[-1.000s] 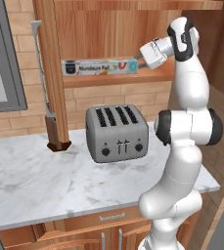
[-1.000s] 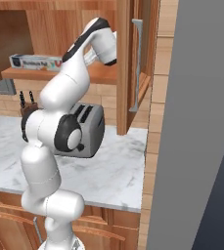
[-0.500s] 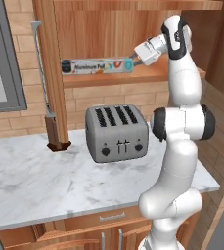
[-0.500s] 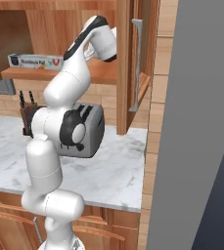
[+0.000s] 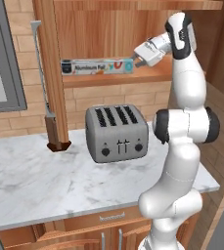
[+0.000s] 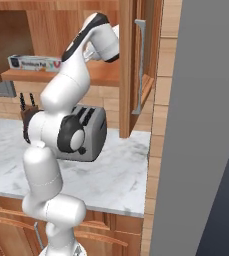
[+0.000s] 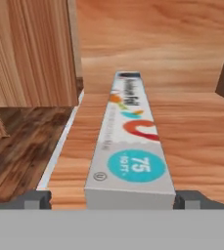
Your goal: Retrieve the tupperware and aluminum foil from the cabinet and place them on the dining counter near the plate with potato and mushroom to prepare for storing leftovers.
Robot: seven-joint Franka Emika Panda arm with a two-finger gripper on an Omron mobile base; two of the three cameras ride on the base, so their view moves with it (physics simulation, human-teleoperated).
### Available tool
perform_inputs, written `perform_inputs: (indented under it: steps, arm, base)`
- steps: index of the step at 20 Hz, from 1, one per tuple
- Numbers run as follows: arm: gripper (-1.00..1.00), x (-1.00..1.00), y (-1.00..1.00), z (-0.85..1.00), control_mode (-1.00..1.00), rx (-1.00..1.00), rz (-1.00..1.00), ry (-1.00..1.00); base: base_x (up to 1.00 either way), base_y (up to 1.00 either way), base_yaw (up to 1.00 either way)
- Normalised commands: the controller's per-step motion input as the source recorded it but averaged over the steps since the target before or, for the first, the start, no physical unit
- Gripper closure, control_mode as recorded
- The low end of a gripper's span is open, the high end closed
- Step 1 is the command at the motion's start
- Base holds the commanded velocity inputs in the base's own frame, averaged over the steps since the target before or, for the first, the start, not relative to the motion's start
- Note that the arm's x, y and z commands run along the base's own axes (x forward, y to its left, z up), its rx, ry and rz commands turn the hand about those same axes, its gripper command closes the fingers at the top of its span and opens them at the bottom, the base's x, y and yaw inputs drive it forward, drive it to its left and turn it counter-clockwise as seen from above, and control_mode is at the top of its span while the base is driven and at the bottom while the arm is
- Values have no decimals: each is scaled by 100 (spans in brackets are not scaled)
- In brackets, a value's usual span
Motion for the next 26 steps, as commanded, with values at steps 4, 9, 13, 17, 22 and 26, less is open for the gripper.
perform_inputs:
  steps: [4,9,13,17,22,26]
  arm:
    - [-100,-38,21,0,-100,0,0,0]
    - [100,-1,49,-23,-100,-2,0,0]
    - [100,6,65,-60,-100,-6,0,0]
    - [100,1,58,-52,-100,-6,0,0]
    - [100,-38,10,-12,-100,-1,0,-10]
    - [100,-100,0,-16,-100,0,0,-37]
  base:
    - [0,0,0]
    - [0,0,0]
    - [0,0,0]
    - [0,0,0]
    - [0,0,0]
    - [0,0,0]
